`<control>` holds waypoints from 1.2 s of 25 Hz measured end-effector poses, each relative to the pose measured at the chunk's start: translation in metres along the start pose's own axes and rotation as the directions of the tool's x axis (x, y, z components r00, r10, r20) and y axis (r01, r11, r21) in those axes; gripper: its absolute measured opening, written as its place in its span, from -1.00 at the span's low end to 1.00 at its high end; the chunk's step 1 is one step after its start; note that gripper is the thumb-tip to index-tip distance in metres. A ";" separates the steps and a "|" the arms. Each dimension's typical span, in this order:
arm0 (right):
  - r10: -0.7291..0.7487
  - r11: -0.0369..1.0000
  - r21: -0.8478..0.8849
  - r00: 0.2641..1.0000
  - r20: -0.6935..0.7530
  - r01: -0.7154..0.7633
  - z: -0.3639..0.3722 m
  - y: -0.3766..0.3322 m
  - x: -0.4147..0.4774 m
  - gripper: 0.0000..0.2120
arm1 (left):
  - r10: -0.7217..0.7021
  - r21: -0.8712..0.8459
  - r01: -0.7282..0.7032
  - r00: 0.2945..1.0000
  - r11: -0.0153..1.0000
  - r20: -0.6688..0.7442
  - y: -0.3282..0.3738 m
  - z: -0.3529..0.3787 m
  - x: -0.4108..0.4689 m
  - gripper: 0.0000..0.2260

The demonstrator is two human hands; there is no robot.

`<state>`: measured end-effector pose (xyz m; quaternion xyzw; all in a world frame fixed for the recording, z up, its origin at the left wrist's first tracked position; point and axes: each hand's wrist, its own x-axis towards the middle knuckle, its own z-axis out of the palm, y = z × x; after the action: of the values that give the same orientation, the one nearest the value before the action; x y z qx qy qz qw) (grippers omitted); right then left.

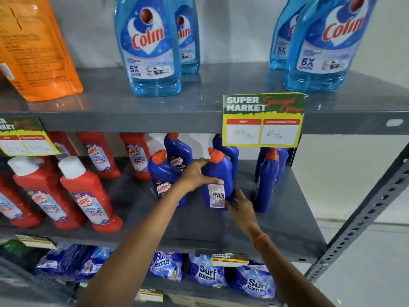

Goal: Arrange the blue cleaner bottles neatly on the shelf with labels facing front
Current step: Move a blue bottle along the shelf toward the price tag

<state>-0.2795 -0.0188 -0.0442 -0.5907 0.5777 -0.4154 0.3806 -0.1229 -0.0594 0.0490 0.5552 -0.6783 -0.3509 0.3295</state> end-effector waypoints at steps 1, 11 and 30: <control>-0.027 0.999 -0.022 0.999 -0.021 0.026 -0.005 -0.003 0.000 -0.53 | -0.030 -0.034 0.026 0.991 0.999 -0.134 0.005 0.007 -0.003 -0.52; -0.158 0.975 -0.153 0.987 0.041 0.162 0.000 -0.003 -0.014 -0.06 | -0.271 -0.237 0.199 0.904 0.951 -0.331 0.036 0.029 -0.011 -0.68; -0.091 0.916 0.398 0.943 0.320 -0.047 -0.014 0.021 0.020 -0.10 | -0.090 -0.429 0.070 0.996 0.901 -0.026 -0.042 0.023 -0.035 -0.50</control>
<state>-0.3004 -0.0389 -0.0579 -0.5682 0.4011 -0.4236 0.5804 -0.1141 -0.0285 -0.0010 0.5047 -0.5540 -0.4915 0.4437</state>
